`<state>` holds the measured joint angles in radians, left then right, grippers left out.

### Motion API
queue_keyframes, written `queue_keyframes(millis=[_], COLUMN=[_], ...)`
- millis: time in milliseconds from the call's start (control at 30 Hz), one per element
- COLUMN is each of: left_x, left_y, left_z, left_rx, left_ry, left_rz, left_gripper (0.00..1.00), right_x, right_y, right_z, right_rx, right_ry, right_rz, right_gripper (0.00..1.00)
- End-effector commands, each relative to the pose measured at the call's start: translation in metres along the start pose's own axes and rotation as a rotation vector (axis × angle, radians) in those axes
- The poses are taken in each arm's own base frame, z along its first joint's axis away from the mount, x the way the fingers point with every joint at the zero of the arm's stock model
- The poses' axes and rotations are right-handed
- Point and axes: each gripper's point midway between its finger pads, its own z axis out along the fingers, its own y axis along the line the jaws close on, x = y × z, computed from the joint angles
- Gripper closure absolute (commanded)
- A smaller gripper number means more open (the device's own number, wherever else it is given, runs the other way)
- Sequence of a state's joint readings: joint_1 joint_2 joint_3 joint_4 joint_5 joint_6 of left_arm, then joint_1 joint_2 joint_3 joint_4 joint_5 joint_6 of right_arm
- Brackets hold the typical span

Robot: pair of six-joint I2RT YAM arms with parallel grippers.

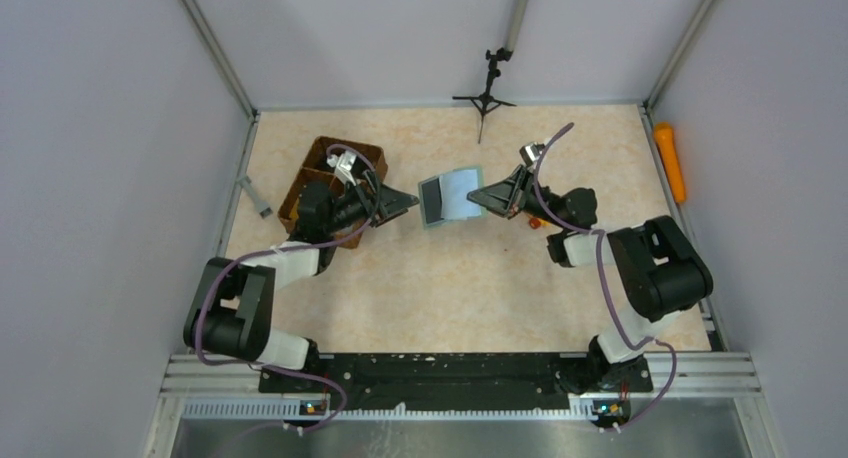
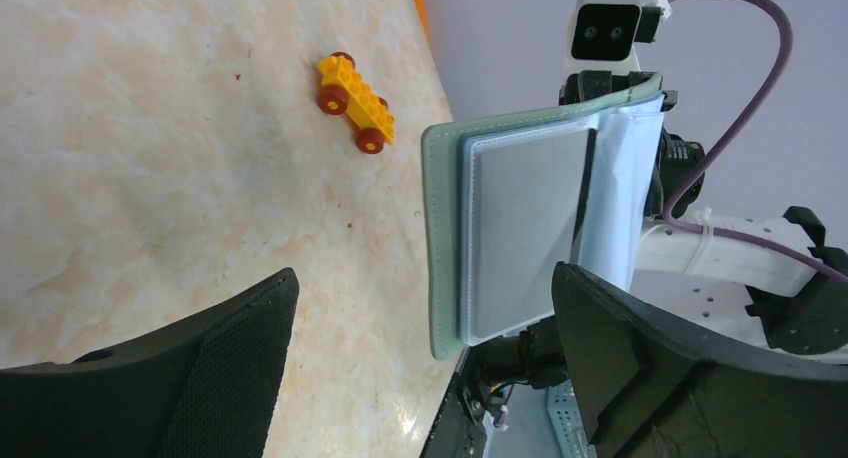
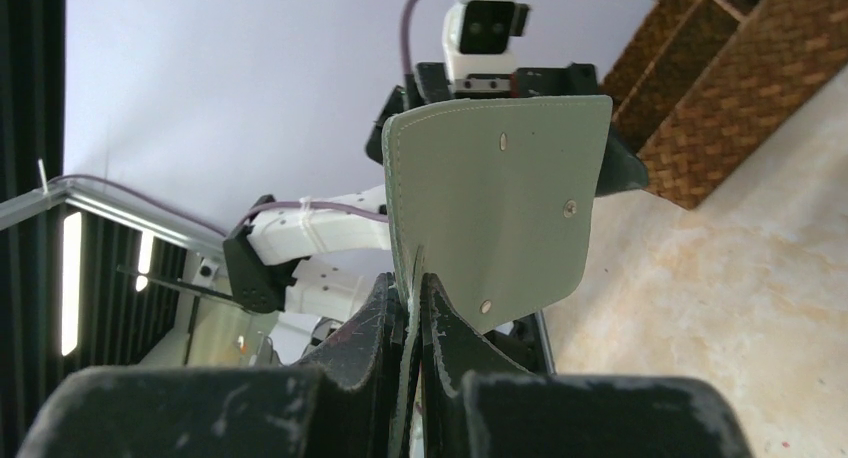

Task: Take the credit cards out of the card holder
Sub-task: Remove the credit card from the card holder.

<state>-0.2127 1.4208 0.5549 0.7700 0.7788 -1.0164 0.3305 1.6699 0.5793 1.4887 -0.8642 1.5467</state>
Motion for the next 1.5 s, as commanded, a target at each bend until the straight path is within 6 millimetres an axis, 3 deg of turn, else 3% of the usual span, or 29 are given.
queue_keyframes(millis=[0, 133, 333, 433, 500, 600, 733, 833, 1000, 1100, 1200, 1300, 1467], left_x=[-0.007, -0.008, -0.005, -0.004, -0.006, -0.011, -0.016, -0.018, -0.025, -0.026, -0.031, -0.029, -0.032], left_y=[-0.040, -0.065, -0.075, -0.082, -0.088, -0.095, -0.094, -0.080, -0.034, 0.003, 0.024, 0.029, 0.021], left_z=[0.000, -0.003, -0.002, -0.001, -0.002, -0.001, 0.005, 0.014, 0.034, 0.040, 0.041, 0.045, 0.042], left_rx=[0.200, 0.333, 0.440, 0.458, 0.473, 0.487, 0.488, 0.434, 0.170, -0.074, -0.228, -0.275, -0.347], left_ry=[-0.005, 0.007, 0.059, 0.069, 0.073, 0.083, 0.084, 0.089, 0.065, 0.079, 0.062, 0.050, 0.002], left_rz=[0.064, 0.048, -0.036, -0.013, 0.005, 0.014, 0.004, 0.000, 0.038, 0.053, 0.096, 0.139, 0.174], left_gripper=[0.01, 0.01, 0.11, 0.26, 0.38, 0.68, 1.00, 1.00, 1.00, 1.00, 1.00, 1.00, 1.00], right_x=[-0.005, -0.004, -0.004, -0.004, -0.007, -0.010, -0.015, -0.023, -0.045, -0.061, -0.074, -0.074, -0.057], right_y=[0.058, 0.072, 0.080, 0.076, 0.059, 0.044, 0.030, 0.014, -0.030, -0.048, -0.047, -0.037, -0.024], right_z=[0.014, 0.022, 0.030, 0.032, 0.035, 0.038, 0.039, 0.035, 0.014, -0.009, -0.024, -0.025, -0.002], right_rx=[-0.154, -0.197, -0.213, -0.186, -0.111, -0.039, 0.032, 0.127, 0.447, 0.656, 0.790, 0.868, 0.787], right_ry=[-0.007, 0.003, 0.014, 0.017, 0.016, 0.017, 0.025, 0.026, 0.024, -0.023, -0.120, -0.163, -0.111], right_rz=[-0.126, -0.103, -0.096, -0.110, -0.132, -0.175, -0.230, -0.287, -0.434, -0.505, -0.584, -0.704, -0.786], right_gripper=[1.00, 1.00, 1.00, 1.00, 1.00, 1.00, 1.00, 0.91, 0.48, 0.40, 0.31, 0.09, 0.07])
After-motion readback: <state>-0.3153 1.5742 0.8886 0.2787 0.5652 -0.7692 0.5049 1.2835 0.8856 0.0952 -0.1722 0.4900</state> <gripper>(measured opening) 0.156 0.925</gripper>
